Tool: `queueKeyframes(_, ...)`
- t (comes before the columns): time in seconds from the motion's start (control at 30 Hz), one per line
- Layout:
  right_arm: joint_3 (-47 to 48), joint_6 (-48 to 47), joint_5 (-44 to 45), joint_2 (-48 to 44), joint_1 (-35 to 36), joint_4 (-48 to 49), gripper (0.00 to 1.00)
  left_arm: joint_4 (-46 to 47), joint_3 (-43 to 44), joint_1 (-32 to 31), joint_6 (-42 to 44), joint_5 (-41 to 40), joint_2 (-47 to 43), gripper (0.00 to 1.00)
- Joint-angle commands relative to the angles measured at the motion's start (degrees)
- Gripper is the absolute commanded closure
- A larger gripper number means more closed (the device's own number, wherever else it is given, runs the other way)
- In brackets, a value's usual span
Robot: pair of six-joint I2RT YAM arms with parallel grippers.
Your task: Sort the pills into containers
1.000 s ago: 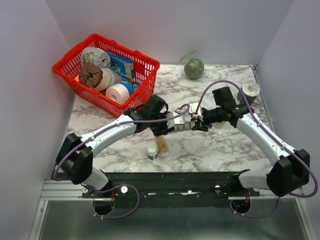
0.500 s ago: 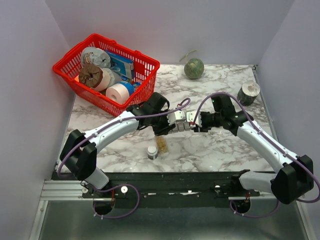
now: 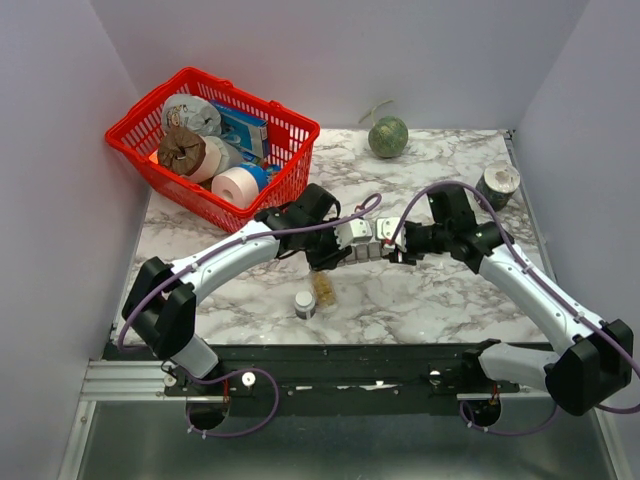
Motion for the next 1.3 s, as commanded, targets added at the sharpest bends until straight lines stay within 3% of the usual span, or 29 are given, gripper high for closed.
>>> queueKeyframes(0.0, 2.02, 3.18, -9.36, -0.14, 0.81, -9.46, 0.44, 3.79, 0.60, 1.17, -3.46, -7.31, -0.92, 1.00)
queueKeyframes(0.13, 1.84, 4.06, -12.44, -0.66, 0.81, -10.69, 0.37, 3.96, 0.25, 1.09, -3.45, -7.48, -1.01, 1.00)
queueKeyframes(0.43, 2.80, 5.90, -13.67, -0.40, 0.72, -12.71, 0.37, 4.31, 0.16, 1.17, -3.19, -7.48, -1.89, 1.00)
queueKeyframes(0.63, 8.33, 13.97, -13.24, -1.02, 0.02, -10.96, 0.32, 5.19, -0.63, 1.17, -4.06, -7.48, -2.68, 1.00)
queueKeyframes(0.73, 8.35, 24.51, -11.75, -0.66, -0.51, -5.70, 0.32, 8.69, -0.81, 1.17, -10.20, -10.28, -3.12, 1.00)
queueKeyframes(0.87, 5.37, 44.26, -4.64, -2.07, -1.47, 5.01, 0.28, 14.06, -1.07, 1.17, -24.69, -16.44, -2.60, 1.00)
queueKeyframes(1.07, 5.45, 53.09, 2.32, -4.70, -7.88, 8.03, 0.26, 13.90, 2.17, 1.17, -47.28, -22.07, 4.69, 1.00)
queueKeyframes(1.27, 0.88, 56.70, 0.83, -6.99, -14.92, 12.68, 0.26, 10.20, 7.98, -0.76, -55.74, -22.77, 13.31, 1.00)
